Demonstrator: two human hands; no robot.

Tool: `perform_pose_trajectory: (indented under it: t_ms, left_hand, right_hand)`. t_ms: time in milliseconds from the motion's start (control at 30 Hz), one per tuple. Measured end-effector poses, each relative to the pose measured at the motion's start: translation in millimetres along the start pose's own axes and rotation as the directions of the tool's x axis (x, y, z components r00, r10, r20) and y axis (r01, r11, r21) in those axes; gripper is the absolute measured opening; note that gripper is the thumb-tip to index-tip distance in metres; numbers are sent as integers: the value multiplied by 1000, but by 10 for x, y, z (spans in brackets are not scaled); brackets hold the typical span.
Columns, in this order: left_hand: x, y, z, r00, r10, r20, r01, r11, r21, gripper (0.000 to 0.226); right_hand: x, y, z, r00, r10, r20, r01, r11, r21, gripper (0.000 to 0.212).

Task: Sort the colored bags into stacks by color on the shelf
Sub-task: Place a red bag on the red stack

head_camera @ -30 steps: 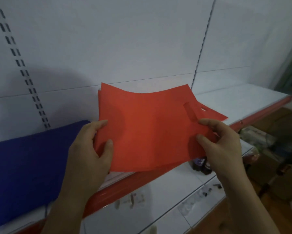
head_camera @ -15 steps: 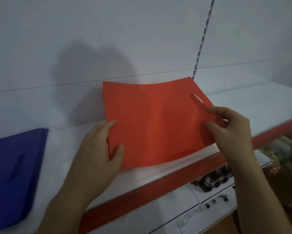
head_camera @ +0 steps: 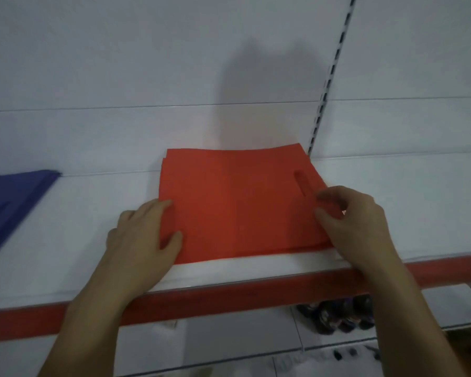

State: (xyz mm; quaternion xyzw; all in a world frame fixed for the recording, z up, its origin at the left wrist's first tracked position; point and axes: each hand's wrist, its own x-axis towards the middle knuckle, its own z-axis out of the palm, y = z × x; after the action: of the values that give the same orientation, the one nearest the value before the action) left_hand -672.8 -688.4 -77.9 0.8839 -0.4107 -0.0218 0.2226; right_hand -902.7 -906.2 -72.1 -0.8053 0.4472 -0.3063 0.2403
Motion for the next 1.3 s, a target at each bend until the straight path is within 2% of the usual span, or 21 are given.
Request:
perform_pose_trajectory:
  t_ms: [133,233,433,567,700,833,967,1133,1300]
  left_hand:
    - [-61,22,15,999,-13,34,12,999,47,71]
    - [-80,31,9,1000,-24,14,24,1000,20,62]
    - [-205,-140,-219,983,-90,-159,90,996,-5,62]
    - [-483,-444,-451,947,-157,-278,159,987,-18,61]
    - [-851,-945,-761,902,-217,-372,216,975,-44,58]
    - [-1277,-1513,-1109,850,-286,-442,297,954,-46,56]
    - [-1811,-2180,-1515,787,-370,-494,392,918,-63,57]
    - [-2480,-3065,-2070,726,-416,-548,474,880,-40,57]
    - [-3119,-3765,-2540,635,-532,-560,618,785,-45,64]
  right_hand:
    - [9,108,-14,1000,-13,12,14,996,-87,31]
    - [-24,72,-22,999,-35,7,35,995,-93,34]
    - [-10,-408,169,952,-282,120,291,954,-70,34]
    - [-108,-911,528,892,-408,195,408,912,43,32]
    - [-384,-1469,979,814,-515,267,497,857,138,29]
    - [-835,-2129,1397,744,-598,299,522,799,299,27]
    - [-1402,-2847,1855,659,-670,342,551,739,388,33]
    - [-2105,-3771,2407,588,-724,362,534,683,499,45]
    - [-2774,-4590,2876,498,-774,391,517,626,583,48]
